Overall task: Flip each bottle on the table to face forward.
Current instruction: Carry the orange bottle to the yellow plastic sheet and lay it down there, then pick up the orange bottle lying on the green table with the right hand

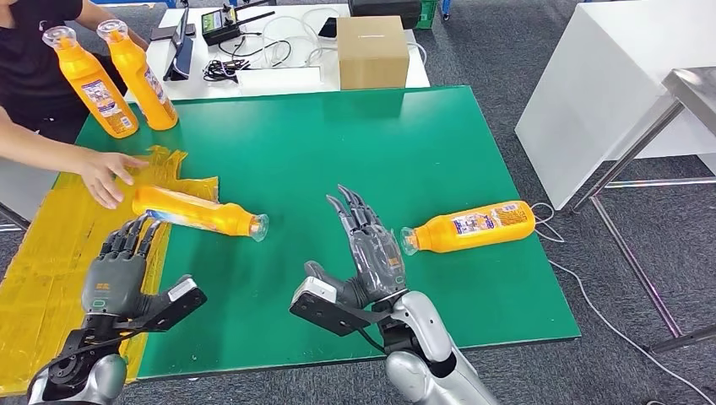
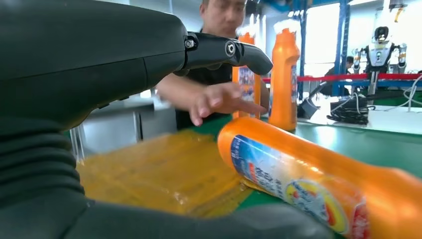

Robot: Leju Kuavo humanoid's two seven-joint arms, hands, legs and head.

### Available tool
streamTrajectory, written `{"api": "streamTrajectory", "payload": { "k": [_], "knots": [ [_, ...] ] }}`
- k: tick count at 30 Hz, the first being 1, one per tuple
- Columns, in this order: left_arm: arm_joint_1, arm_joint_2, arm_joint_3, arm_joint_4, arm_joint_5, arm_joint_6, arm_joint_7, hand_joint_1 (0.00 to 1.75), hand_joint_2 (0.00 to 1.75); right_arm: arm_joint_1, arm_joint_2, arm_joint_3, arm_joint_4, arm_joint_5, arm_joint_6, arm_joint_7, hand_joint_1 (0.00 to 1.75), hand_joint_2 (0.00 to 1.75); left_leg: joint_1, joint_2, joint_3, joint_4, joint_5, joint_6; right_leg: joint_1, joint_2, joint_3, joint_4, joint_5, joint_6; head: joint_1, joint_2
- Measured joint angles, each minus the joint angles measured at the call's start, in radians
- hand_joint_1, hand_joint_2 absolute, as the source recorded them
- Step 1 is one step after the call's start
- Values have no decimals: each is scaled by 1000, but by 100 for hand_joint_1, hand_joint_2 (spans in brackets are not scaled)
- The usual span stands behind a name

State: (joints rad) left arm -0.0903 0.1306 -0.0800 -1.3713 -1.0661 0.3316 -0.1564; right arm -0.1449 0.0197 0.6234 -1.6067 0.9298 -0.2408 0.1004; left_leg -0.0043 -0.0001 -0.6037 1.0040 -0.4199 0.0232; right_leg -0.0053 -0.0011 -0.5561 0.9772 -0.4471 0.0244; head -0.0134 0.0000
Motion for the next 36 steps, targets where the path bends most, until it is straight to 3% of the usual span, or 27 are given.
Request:
{"api": "streamTrajectory", "payload": {
  "k": [4, 9, 11, 13, 15, 18, 22, 25, 31, 36],
  "knots": [
    [29, -37, 48, -76, 409, -136, -73, 0, 0, 43, -22, -26, -37, 33, -13, 3, 0, 0, 0, -1, -1, 0, 0, 0, 0, 0, 0, 0, 0, 0, 0, 0],
    [45, -65, 85, -138, 461, -170, -83, 0, 0, 72, -43, -49, -70, 39, -19, -1, 0, 0, -1, -1, -1, 0, 0, 0, -1, 0, 0, 0, 0, 0, 0, 0],
    [50, -72, 94, -150, 482, -187, -87, 0, 0, 76, -46, -53, -76, 42, -20, -2, 0, 87, 0, -1, 0, 0, 0, 0, 0, 0, 0, 0, 0, 0, 0, 0],
    [61, -82, 111, -166, 602, -255, -97, 0, 0, 85, -56, -58, -86, 53, -25, -2, 0, 175, 0, -1, 0, 0, 0, 0, 0, 0, 0, 0, 0, 0, 0, 0],
    [89, -91, 130, -201, 812, -359, -110, 0, 0, 112, -86, -73, -108, 67, -36, -2, 0, 175, 0, -1, 0, 0, 0, 0, 0, 0, 0, 0, 0, 0, 0, 0],
    [162, -99, 159, -283, 1049, -476, -135, 0, 0, 199, -182, -139, -170, 71, -41, 5, 0, 175, -1, -2, -1, 0, -1, 1, -1, -1, 0, -1, -1, 0, 0, 0],
    [254, -118, 190, -383, 1172, -549, -169, 0, 0, 362, -341, -322, -277, 52, 12, 33, 0, 175, -3, -4, -3, 0, -4, 4, -4, -3, 0, -3, -2, 3, 0, 0],
    [296, -134, 202, -429, 1201, -578, -185, 0, 0, 469, -419, -493, -355, 8, 84, 12, 0, 175, -4, -4, -2, 0, -5, 6, -5, -3, 0, -3, -3, 4, 0, 0],
    [325, -150, 206, -462, 1201, -596, -215, 0, 0, 558, -483, -881, -417, -147, 353, -88, 0, 175, -5, -4, 0, 0, -5, 6, -5, -2, 1, -4, -2, 4, -1, 0],
    [331, -157, 206, -468, 1202, -598, -218, 0, 0, 559, -484, -1110, -416, -147, 436, -129, 0, 175, -4, -3, 1, 0, -5, 6, -5, -2, 2, -3, -2, 4, -1, 0]
  ]
}}
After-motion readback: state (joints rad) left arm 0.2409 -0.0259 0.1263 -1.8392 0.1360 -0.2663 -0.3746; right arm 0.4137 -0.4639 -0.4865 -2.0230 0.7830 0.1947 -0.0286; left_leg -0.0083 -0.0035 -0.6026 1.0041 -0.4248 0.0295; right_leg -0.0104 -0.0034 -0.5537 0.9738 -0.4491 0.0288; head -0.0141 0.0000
